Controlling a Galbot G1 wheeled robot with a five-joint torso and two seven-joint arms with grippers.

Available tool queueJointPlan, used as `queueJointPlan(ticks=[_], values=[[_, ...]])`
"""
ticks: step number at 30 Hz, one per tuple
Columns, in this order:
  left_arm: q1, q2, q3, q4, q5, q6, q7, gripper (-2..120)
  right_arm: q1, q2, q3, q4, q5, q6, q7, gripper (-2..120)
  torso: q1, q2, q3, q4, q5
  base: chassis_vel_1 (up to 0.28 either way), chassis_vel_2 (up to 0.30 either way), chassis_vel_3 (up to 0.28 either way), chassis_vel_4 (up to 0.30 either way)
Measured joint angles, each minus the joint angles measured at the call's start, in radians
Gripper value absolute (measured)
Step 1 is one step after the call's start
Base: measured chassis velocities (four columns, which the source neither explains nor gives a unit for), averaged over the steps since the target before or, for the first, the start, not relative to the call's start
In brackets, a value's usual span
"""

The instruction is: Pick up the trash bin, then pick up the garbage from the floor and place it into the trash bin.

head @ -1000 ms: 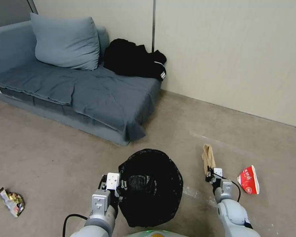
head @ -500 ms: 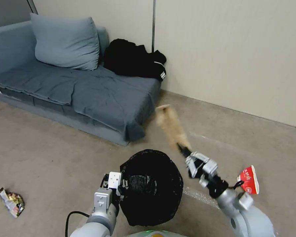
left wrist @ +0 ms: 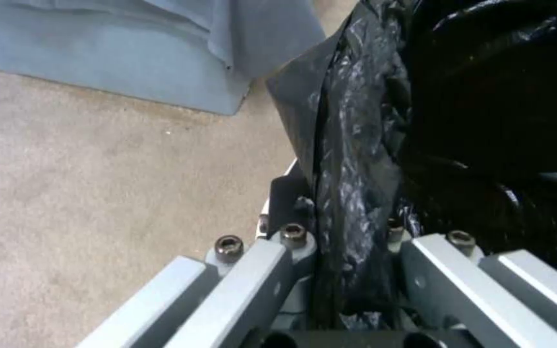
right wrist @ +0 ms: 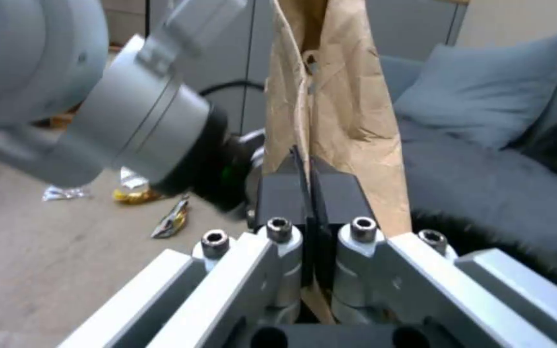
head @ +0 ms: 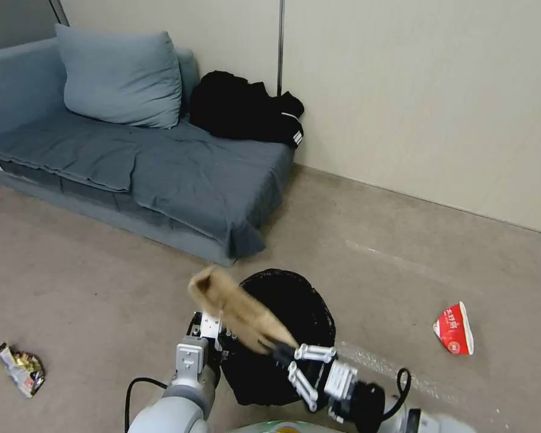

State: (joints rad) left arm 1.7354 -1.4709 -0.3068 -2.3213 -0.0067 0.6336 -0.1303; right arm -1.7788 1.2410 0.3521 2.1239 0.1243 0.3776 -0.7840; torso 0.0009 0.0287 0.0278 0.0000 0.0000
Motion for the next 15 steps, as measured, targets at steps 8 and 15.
queueJointPlan(ticks=[8,15], values=[[-0.007,0.001,-0.007,-0.001,-0.008,0.003,0.001,1,0.0,0.003,0.002,-0.036,-0.003,0.0,-0.008,0,0.0,0.0,0.0,0.0,0.0,0.0,0.0,0.0,0.0],[-0.008,0.007,-0.018,-0.008,-0.014,0.004,0.001,1,-0.003,0.001,0.025,-0.035,-0.002,0.001,-0.013,28,0.0,0.0,0.0,0.0,0.0,0.0,0.0,0.0,0.0]])
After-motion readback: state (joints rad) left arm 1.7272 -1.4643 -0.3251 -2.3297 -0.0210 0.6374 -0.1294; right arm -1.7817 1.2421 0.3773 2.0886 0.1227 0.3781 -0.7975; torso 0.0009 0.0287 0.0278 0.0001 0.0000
